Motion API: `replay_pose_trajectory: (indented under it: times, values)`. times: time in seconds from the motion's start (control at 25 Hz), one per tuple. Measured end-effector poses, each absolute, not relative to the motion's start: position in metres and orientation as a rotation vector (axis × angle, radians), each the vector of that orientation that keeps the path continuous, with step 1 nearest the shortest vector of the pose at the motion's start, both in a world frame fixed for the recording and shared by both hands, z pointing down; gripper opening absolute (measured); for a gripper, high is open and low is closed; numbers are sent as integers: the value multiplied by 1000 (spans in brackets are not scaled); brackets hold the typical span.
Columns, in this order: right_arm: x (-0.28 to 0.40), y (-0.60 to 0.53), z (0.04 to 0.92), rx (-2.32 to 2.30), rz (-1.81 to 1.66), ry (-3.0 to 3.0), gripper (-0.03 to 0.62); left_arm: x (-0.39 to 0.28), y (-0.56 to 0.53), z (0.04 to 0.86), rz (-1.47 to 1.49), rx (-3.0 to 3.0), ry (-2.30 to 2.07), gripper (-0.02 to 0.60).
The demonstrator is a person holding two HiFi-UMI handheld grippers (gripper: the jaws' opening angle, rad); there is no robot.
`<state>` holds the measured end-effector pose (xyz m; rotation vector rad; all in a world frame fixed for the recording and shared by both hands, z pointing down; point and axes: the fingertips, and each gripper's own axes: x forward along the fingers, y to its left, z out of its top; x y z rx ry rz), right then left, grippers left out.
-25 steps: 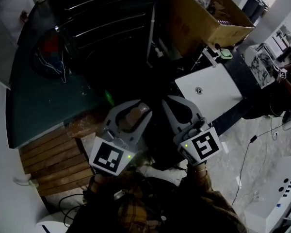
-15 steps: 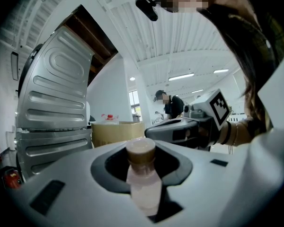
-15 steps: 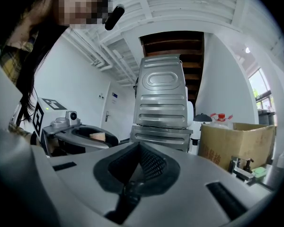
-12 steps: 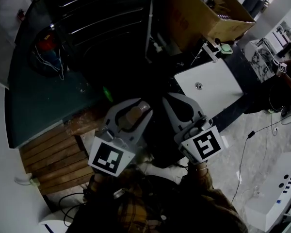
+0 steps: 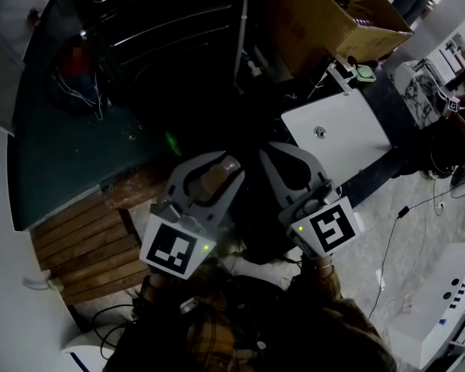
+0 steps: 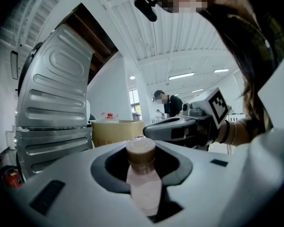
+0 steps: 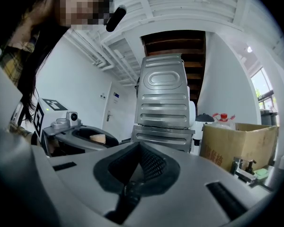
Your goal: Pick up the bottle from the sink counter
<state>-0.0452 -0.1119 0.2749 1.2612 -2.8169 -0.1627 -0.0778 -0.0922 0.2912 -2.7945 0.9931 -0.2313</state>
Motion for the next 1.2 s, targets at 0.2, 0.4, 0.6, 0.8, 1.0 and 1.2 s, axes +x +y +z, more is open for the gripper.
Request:
replay_pose_trajectory:
  times: [0.2, 0.4, 0.6, 0.8, 1.0, 1.2]
  values:
    - [-45, -110, 275, 1261, -170, -2816, 16, -79, -93, 292, -235, -2790, 998, 126]
    - [-44, -112, 274, 1267, -167, -2817, 17, -79, -94, 290, -222, -2792, 999, 126]
    - [-46, -112, 277, 1252, -162, -2812, 15, -82, -92, 293, -225, -2798, 1017, 126]
    - [-53, -112, 281, 1227, -152, -2809, 16, -90, -91, 295, -216, -2798, 1044, 126]
    - [-60, -112, 282, 1200, -154, -2812, 15, -96, -93, 295, -218, -2777, 1064, 126]
    - [-66, -113, 284, 1179, -157, -2810, 15, -101, -94, 294, -209, -2778, 1081, 126]
